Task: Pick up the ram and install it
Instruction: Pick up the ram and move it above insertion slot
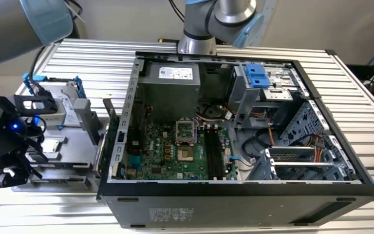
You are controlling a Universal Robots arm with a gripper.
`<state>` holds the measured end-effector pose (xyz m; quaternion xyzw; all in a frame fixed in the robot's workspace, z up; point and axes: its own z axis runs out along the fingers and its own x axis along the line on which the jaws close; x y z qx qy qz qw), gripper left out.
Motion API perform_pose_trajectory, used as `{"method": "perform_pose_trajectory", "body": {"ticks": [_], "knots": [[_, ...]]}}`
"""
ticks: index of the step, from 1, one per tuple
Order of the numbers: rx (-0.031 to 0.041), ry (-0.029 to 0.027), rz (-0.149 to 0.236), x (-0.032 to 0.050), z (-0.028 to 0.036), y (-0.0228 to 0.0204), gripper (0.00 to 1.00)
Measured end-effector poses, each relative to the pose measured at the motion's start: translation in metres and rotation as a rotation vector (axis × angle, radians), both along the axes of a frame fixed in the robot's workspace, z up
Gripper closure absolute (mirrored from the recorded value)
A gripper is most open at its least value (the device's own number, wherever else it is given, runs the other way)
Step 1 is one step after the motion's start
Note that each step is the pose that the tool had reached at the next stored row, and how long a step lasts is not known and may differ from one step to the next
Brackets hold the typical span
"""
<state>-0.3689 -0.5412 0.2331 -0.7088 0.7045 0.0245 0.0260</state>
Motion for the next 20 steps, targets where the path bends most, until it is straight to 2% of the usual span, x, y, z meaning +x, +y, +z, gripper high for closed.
{"method": "perform_pose_trajectory", "body": {"ticks": [7, 20], "knots": [[-0.0008, 0.0, 0.0, -0.0003, -0.0128, -0.0009, 0.0], [-0.0119, 0.0, 0.0, -0.0009, -0.0358, -0.001, 0.0]]}}
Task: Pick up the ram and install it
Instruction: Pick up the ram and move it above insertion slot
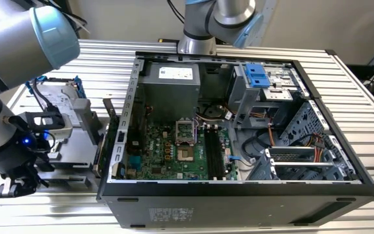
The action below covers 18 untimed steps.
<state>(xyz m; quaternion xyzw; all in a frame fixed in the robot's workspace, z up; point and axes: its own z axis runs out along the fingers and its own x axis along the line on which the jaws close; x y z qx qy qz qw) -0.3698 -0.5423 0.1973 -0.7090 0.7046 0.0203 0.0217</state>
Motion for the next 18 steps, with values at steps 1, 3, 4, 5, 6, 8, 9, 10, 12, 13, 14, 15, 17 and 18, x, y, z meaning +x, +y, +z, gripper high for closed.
{"method": "perform_pose_trajectory", "body": {"ticks": [1, 3, 4, 5, 6, 8, 9, 10, 12, 13, 14, 15, 17, 18], "knots": [[-0.0008, 0.0001, 0.0, -0.0004, -0.0014, 0.0, 0.0], [-0.0022, 0.0001, 0.0, -0.001, -0.0041, -0.0001, 0.0], [-0.0025, 0.0, 0.0, -0.001, -0.005, -0.0001, 0.0], [-0.0029, 0.0003, 0.0, -0.001, -0.0051, -0.0001, 0.0], [-0.003, 0.0004, 0.0, -0.0011, -0.0053, -0.0001, 0.0], [-0.0027, 0.0001, 0.0, -0.0011, -0.0058, -0.0001, 0.0], [-0.0028, 0.0001, 0.0, -0.0011, -0.0058, -0.0001, 0.0], [-0.0032, 0.0, 0.0, -0.001, -0.0059, -0.0001, 0.0], [-0.0033, 0.0, 0.0, -0.0011, -0.0059, -0.0001, 0.0], [-0.0035, 0.0001, 0.0, -0.0011, -0.0059, -0.0001, 0.0], [-0.0036, 0.0001, 0.0, -0.0011, -0.0059, -0.0001, 0.0], [-0.0037, 0.0001, 0.0, -0.001, -0.0059, -0.0001, 0.0], [-0.0039, 0.0, 0.0, -0.001, -0.0059, -0.0001, 0.0], [-0.004, 0.0, 0.0, -0.0011, -0.0059, -0.0001, 0.0]]}}
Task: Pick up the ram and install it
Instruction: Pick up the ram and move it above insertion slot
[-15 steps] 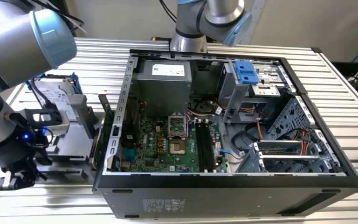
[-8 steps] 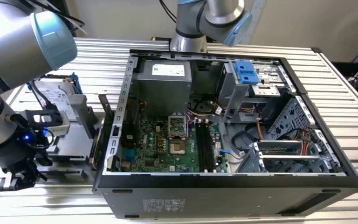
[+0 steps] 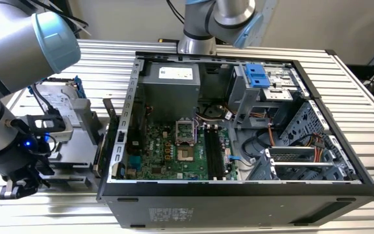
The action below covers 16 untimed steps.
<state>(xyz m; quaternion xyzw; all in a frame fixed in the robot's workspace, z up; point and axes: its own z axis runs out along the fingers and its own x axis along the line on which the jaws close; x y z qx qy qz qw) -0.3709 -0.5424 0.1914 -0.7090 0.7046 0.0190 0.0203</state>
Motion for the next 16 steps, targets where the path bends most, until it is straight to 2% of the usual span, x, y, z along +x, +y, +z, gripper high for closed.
{"method": "perform_pose_trajectory", "body": {"ticks": [14, 15, 16], "knots": [[-0.0024, 0.0, 0.01, 0.0, 0.0, -0.0004, 0.0], [-0.0024, 0.0001, 0.01, 0.0, 0.0, -0.0004, 1.0], [-0.0027, 0.0, 0.01, 0.0, 0.0, -0.0003, 1.0]]}}
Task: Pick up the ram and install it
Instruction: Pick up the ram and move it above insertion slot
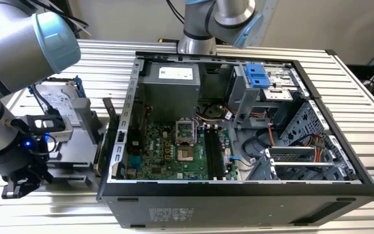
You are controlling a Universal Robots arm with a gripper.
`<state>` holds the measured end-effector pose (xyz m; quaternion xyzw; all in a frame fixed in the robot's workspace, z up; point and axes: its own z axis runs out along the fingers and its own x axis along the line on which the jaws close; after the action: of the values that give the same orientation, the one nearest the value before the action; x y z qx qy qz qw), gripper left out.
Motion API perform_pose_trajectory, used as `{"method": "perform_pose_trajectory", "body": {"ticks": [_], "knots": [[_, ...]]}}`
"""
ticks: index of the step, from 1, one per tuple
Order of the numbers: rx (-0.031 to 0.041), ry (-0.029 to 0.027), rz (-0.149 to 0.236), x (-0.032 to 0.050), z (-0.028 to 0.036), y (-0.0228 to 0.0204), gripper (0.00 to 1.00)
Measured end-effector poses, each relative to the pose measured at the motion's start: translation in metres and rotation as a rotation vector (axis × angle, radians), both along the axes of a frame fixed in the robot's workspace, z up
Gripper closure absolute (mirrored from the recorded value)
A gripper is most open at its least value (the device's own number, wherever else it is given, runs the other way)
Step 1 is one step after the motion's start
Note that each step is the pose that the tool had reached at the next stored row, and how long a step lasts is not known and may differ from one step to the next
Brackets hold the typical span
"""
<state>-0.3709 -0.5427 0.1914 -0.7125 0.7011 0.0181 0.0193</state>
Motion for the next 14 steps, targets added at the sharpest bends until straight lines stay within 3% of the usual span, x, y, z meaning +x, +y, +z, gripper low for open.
{"method": "perform_pose_trajectory", "body": {"ticks": [14], "knots": [[-0.0035, 0.0001, 0.0, 0.0, 0.0011, 0.0, 1.0]]}}
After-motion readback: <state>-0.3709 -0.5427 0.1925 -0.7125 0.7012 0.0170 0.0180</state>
